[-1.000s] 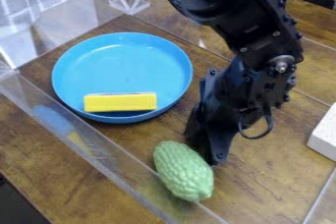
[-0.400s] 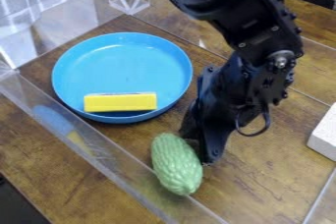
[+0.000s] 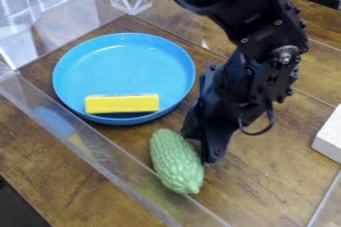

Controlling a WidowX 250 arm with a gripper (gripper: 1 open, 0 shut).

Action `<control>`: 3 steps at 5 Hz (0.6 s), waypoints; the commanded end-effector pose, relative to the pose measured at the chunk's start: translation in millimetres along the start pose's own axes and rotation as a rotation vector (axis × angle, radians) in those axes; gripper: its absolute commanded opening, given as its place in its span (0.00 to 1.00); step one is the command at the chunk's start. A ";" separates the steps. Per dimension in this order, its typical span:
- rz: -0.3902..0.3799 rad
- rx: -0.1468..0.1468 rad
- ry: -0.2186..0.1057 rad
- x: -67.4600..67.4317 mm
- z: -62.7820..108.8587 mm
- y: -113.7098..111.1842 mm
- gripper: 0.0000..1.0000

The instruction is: Put the white object in the blue tray

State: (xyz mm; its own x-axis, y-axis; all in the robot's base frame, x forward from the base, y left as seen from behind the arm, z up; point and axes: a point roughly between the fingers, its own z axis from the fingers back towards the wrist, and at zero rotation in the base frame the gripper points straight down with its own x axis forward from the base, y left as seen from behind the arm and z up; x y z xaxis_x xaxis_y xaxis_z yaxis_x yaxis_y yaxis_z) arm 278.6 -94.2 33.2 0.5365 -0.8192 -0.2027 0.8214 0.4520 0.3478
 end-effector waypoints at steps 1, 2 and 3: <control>0.031 0.026 -0.051 -2.2 18.8 9.8 0.00; 0.030 0.022 -0.048 -3.4 19.2 9.4 0.00; 0.028 0.020 -0.044 -5.2 20.1 9.2 0.00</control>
State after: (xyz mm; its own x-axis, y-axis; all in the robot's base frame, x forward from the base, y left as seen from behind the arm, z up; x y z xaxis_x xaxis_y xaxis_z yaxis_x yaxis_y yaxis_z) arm 274.9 -92.9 33.9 0.5320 -0.8186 -0.2166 0.8282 0.4498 0.3344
